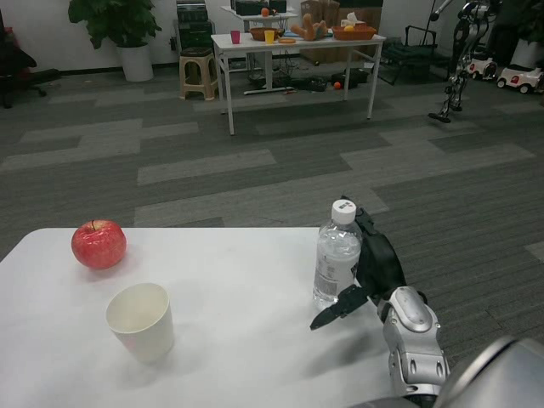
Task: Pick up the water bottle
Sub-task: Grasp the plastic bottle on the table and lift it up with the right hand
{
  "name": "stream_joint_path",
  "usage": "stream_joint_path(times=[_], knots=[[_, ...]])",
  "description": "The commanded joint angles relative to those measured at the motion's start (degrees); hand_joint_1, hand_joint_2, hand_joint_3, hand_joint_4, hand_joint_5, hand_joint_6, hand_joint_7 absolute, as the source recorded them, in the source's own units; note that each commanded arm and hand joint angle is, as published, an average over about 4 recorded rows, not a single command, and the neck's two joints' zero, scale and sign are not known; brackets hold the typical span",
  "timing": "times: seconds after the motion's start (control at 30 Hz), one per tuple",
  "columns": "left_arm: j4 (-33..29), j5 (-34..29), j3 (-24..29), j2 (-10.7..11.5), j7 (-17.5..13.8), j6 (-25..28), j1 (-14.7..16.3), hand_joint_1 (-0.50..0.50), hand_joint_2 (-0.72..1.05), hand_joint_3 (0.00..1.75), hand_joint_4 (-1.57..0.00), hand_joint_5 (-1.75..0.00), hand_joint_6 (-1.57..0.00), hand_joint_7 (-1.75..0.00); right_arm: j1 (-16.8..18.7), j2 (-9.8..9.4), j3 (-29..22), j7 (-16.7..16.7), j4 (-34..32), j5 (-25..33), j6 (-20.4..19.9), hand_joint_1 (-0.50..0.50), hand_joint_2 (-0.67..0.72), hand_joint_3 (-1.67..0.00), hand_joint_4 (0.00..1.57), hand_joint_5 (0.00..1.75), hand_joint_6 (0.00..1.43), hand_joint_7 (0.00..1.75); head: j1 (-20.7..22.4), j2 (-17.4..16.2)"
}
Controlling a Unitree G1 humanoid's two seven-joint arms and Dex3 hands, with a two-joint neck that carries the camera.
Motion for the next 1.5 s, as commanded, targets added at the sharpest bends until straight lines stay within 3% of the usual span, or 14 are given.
stream_joint_path(times=[0.03,0.33,0.43,0.63,0.73,0.87,1.0,1.1,1.2,1.33,1.5], knots=[[-0.45,-0.18,-0.05,0.92,-0.13,-0.6,-0.67,-0.5,-0.64,0.09,0.0,0.0,0.0,0.0,0.21,0.44,0.18,0.23,0.92,-0.17,-1.26,-0.46,0.22,0.0,0.0,0.0,0.0,0.0,-0.05,-0.04],[-0.41,-0.18,-0.16,0.92,-0.11,-0.6,-0.67,-0.5,-0.64,0.09,0.0,0.0,0.0,0.0,0.15,0.48,1.06,0.25,2.21,-0.53,-2.31,-0.46,0.22,0.0,0.0,0.0,0.0,0.0,-0.04,-0.44],[-0.43,-0.18,-0.23,0.92,-0.13,-0.6,-0.67,-0.5,-0.64,0.09,0.0,0.0,0.0,0.0,0.12,0.31,1.74,0.21,3.53,0.27,-4.05,-0.46,0.15,0.0,0.0,0.0,0.0,0.0,-0.04,-0.45],[-0.43,-0.18,-0.25,0.92,-0.13,-0.64,-0.67,-0.5,-0.64,0.09,0.0,0.0,0.0,0.0,0.06,0.02,3.04,-0.08,6.34,5.1,-7.08,-0.25,-0.08,-0.16,0.0,0.0,0.0,0.0,0.03,-0.2],[-0.47,-0.18,-0.32,0.92,-0.09,-0.6,-0.67,-0.5,-0.64,0.09,0.0,0.0,0.0,0.0,0.06,-0.11,3.19,-0.1,6.48,5.43,-7.15,-0.03,-0.16,-0.32,0.0,0.0,0.0,0.02,0.07,0.03],[-0.52,-0.18,-0.32,0.92,-0.09,-0.69,-0.58,-0.5,-0.64,0.09,0.0,0.0,0.0,0.0,0.06,-0.2,3.32,-0.1,6.39,5.43,-6.93,0.21,-0.16,-0.48,0.0,0.05,0.0,0.49,0.25,-0.03],[-0.56,-0.18,-0.32,0.92,-0.13,-0.64,-0.45,-0.5,-0.64,0.09,0.0,0.0,0.0,0.0,0.06,-0.64,3.67,-0.1,6.21,5.47,-6.45,0.34,-0.1,-0.59,0.04,0.41,0.18,1.06,0.44,-0.08],[-0.69,-0.18,-0.32,0.92,-0.09,-0.69,-0.27,-0.5,-0.64,0.09,0.0,0.0,0.0,0.0,0.06,-0.88,3.96,-0.03,5.99,5.54,-6.01,0.4,-0.02,-0.77,0.14,0.68,0.24,1.31,0.51,-0.08],[-0.78,-0.18,-0.32,0.92,-0.09,-0.69,-0.23,-0.5,-0.64,0.09,0.0,0.0,0.0,0.0,0.06,-0.99,4.02,-0.01,5.47,5.82,-5.04,0.42,0.04,-0.87,0.26,0.95,0.29,1.45,0.44,0.0],[-0.78,-0.18,-0.32,1.01,-0.04,-0.69,-0.23,-0.5,-0.64,0.09,0.0,0.0,0.0,0.0,0.06,-1.08,4.07,-0.01,4.85,5.78,-4.78,0.45,0.09,-0.89,0.28,0.99,0.35,1.48,0.41,0.02],[-0.78,-0.18,-0.32,1.08,-0.07,-0.69,-0.23,-0.5,-0.64,0.09,0.0,0.0,0.0,0.0,-0.07,-1.01,3.98,-0.01,4.92,5.63,-6.36,0.46,0.09,-1.07,0.31,1.02,0.51,1.54,0.39,-0.04]])
